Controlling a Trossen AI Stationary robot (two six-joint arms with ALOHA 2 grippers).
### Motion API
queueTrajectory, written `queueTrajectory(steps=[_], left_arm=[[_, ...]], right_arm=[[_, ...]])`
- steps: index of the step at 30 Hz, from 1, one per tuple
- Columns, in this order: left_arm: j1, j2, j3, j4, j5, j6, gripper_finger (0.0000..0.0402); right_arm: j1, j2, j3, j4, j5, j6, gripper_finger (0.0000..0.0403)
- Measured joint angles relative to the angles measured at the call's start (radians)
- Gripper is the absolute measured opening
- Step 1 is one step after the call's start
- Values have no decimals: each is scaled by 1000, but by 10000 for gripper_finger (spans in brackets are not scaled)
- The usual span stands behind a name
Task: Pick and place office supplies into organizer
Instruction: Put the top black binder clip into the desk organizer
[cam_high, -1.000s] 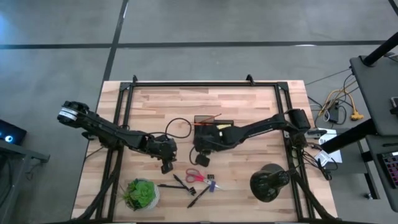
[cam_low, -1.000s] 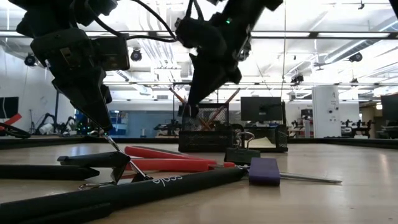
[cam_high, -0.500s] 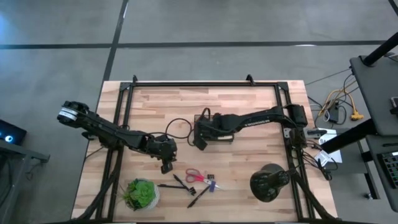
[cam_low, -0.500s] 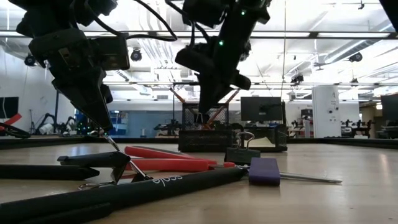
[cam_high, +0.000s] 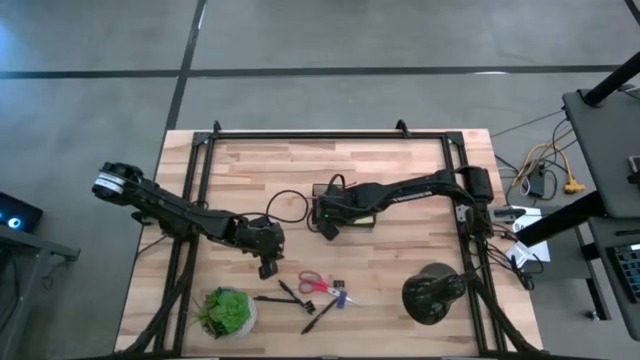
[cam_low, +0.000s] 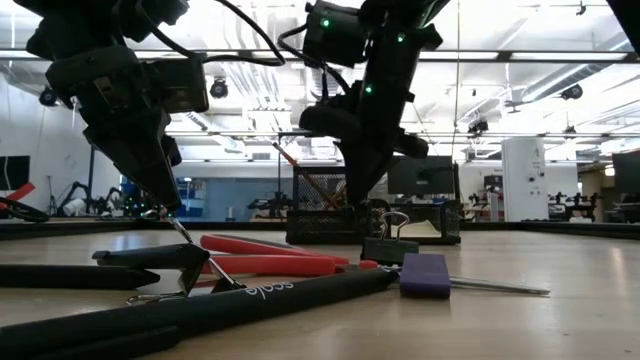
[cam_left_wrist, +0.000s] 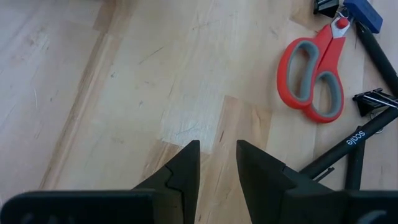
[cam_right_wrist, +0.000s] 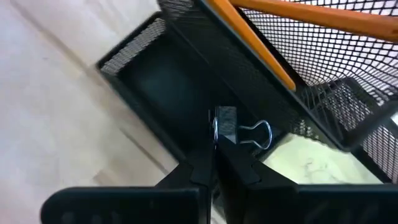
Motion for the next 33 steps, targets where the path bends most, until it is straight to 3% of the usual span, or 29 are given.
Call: queueTrajectory(steps=[7, 11, 16, 21, 26, 30, 33], left_arm=[[0, 0, 0, 0, 0, 0, 88], [0, 0, 0, 0, 0, 1, 88], [0, 0, 0, 0, 0, 1, 88], [0, 0, 0, 0, 0, 1, 88], [0, 0, 0, 0, 0, 2, 88], [0, 0, 0, 1, 0, 2, 88], [0, 0, 0, 0, 0, 2, 88]], right_arm=[[1, -2, 2, 25, -48, -24, 21], [3, -2, 2, 24, -118, -26, 59], [21, -13, 2, 21, -123, -30, 120], [107, -71, 2, 19, -183, -196, 160], [217, -90, 3, 18, -297, -293, 171], [311, -52, 3, 35, -276, -289, 164], [380, -29, 1, 43, -178, -271, 157]])
